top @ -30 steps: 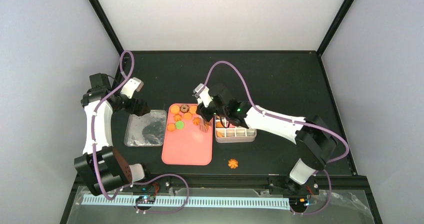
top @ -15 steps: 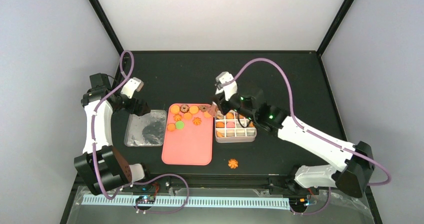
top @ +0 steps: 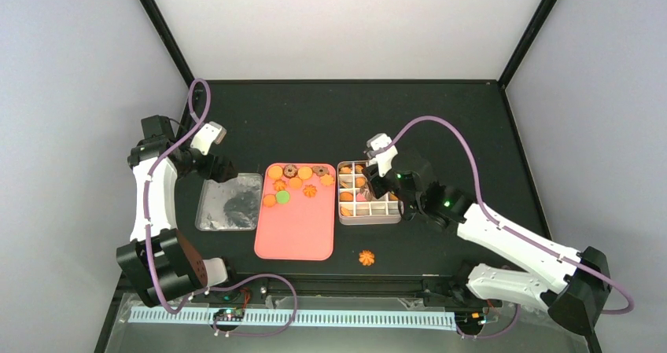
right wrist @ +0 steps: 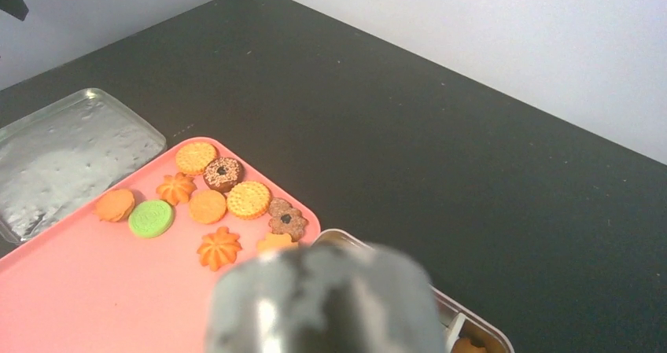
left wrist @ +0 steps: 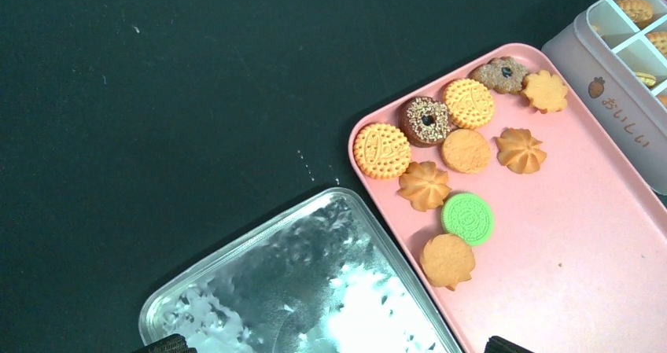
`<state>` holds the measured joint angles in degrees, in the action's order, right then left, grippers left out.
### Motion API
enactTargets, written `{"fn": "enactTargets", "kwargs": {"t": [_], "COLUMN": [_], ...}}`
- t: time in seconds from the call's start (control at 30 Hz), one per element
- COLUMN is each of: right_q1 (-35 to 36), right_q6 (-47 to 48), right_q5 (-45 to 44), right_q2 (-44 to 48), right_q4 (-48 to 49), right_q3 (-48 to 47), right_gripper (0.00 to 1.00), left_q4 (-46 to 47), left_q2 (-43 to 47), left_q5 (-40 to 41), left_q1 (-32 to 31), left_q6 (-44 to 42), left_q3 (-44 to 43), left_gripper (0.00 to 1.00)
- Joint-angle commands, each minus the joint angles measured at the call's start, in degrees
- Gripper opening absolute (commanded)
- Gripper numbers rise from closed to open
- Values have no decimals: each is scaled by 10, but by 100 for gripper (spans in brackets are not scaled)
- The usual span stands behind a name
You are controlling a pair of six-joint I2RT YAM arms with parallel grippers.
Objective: Pack the cookies
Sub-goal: Place the fake cookies in the empty pocket of the box.
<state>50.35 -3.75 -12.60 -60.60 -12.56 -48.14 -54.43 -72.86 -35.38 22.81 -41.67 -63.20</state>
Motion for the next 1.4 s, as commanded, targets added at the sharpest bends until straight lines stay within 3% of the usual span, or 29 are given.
{"fn": "enactTargets", "kwargs": {"t": [0.0,0.53,0.9,1.0,1.13,1.37], "right_q1": [-4,-5,-6,-5,-5,-5], "right_q6": [-8,-38,-46,-48,-48,-38], "right_q5": [-26,-1,2,2,-2,-9], "right_q2": [19,77,50,44,48,58], "right_q4": [-2,-75,-37,-34,-34,-44], "right_q3": [-8,22,30,31,32,14], "right_gripper": [8,9,11,17,33,37], "left_q4": [-6,-5,-8,-8,-7,-7], "left_q2": [-2,-22,-19,-20,-21,-22], "left_q5": [-12,-17,-19,-16,-16,-20], "left_q1": [4,3,3,3,3,3], "left_q6": [-9,-7,-7,-9,-8,-8], "left_q3": [-9,-12,-15,-14,-13,-15], "left_gripper": [99,99,99,99,99,99]}}
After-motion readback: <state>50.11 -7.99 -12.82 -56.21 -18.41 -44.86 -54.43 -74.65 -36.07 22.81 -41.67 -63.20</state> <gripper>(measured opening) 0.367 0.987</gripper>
